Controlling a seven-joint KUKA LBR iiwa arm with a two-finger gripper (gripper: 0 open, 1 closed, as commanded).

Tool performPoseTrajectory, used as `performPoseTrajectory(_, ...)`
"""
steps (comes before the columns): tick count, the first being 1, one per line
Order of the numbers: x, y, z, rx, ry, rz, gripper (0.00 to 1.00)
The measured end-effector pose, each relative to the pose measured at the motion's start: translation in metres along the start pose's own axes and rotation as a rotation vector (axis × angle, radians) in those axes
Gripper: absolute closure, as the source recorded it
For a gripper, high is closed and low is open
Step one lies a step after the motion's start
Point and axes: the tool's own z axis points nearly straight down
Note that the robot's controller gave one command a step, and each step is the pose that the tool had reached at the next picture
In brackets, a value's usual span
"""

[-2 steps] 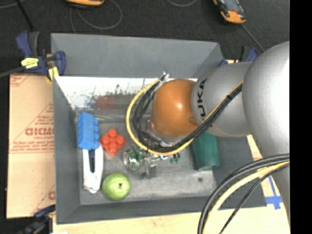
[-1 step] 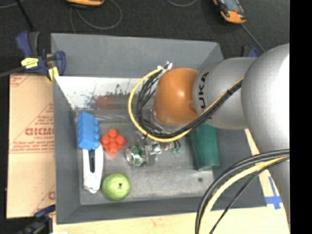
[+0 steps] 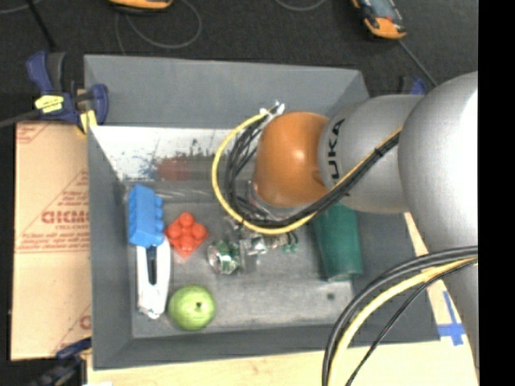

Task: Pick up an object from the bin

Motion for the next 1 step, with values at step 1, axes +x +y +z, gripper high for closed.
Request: performPoseTrajectory(1, 0.001, 0.0002, -0.0049, 0.0, 0.002, 0.001, 1.0)
